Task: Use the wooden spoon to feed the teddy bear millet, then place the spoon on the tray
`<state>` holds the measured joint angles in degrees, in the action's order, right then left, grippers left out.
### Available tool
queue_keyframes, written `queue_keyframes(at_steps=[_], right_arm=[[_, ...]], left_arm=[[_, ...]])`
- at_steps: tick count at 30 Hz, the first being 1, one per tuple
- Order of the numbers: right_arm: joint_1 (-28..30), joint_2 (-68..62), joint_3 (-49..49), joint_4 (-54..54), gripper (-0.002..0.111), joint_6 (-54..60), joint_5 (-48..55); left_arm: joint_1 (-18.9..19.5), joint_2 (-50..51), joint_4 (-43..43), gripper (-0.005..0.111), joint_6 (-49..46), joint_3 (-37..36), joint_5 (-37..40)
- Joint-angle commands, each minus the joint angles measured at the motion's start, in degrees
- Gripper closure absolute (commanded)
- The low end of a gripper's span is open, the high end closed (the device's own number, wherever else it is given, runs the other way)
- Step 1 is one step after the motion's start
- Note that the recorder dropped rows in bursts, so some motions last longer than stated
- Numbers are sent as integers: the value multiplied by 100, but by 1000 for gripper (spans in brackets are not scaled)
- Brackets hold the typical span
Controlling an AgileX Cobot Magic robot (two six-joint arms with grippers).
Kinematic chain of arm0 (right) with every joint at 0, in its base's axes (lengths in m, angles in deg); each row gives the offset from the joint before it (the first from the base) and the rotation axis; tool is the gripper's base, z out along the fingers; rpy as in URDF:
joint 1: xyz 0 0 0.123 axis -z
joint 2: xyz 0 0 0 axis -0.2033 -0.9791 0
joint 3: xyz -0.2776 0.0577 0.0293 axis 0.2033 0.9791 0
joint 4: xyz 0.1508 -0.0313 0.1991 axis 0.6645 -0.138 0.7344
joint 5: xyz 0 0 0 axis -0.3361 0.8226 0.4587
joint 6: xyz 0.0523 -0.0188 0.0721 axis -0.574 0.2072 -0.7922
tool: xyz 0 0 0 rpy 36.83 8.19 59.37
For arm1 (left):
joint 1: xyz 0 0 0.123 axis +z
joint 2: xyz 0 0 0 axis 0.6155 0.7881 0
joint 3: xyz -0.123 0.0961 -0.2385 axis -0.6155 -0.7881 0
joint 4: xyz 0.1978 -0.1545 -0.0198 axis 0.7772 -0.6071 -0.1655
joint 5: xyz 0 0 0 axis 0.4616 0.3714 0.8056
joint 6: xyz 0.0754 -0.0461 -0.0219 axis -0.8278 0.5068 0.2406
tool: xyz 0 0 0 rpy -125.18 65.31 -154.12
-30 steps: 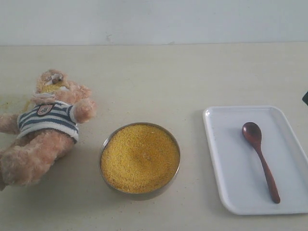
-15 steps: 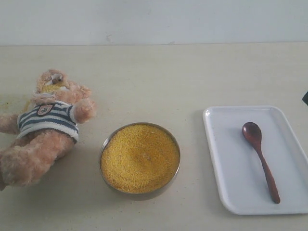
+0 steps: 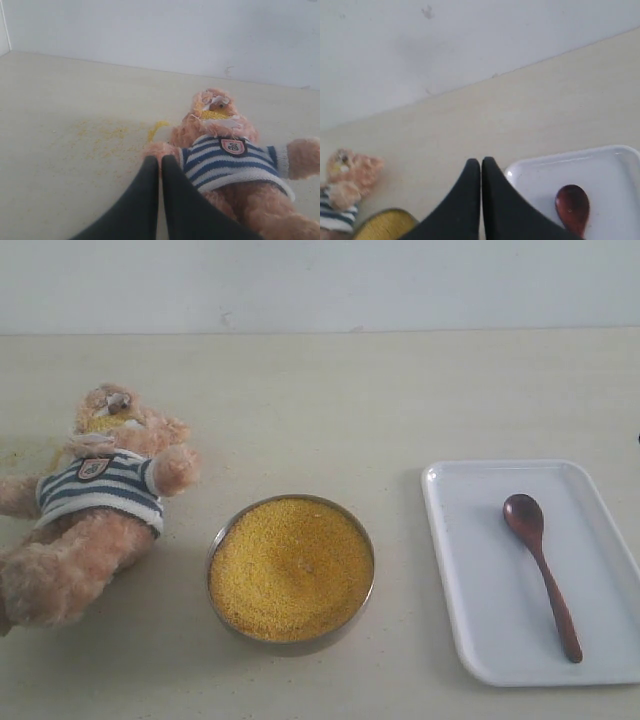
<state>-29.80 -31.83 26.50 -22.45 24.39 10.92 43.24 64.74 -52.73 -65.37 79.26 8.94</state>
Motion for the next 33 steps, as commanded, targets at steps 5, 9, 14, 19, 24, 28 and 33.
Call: queue_keyframes(at_steps=[5, 9, 14, 19, 24, 28, 33], right_arm=[[482, 431, 9, -178, 108, 2297, 783], [557, 967, 207, -155, 108, 2594, 723], [557, 1832, 918, 82, 108, 2566, 434], [557, 2698, 1389, 137, 108, 2530, 540], [557, 2996, 1389, 5, 108, 2539, 1481], [557, 2996, 1389, -92, 108, 2496, 1843], [795, 2996, 1389, -484, 108, 1827, 1819]], left_arm=[[-38, -16, 29, 103, 23, -16, 17], [-38, -16, 29, 103, 23, -16, 17], [-38, -16, 29, 103, 23, -16, 17], [-38, -16, 29, 103, 23, -16, 17], [-34, -16, 29, 103, 23, -16, 27], [-34, -16, 29, 103, 23, -16, 14], [-34, -16, 29, 103, 23, -16, 14]])
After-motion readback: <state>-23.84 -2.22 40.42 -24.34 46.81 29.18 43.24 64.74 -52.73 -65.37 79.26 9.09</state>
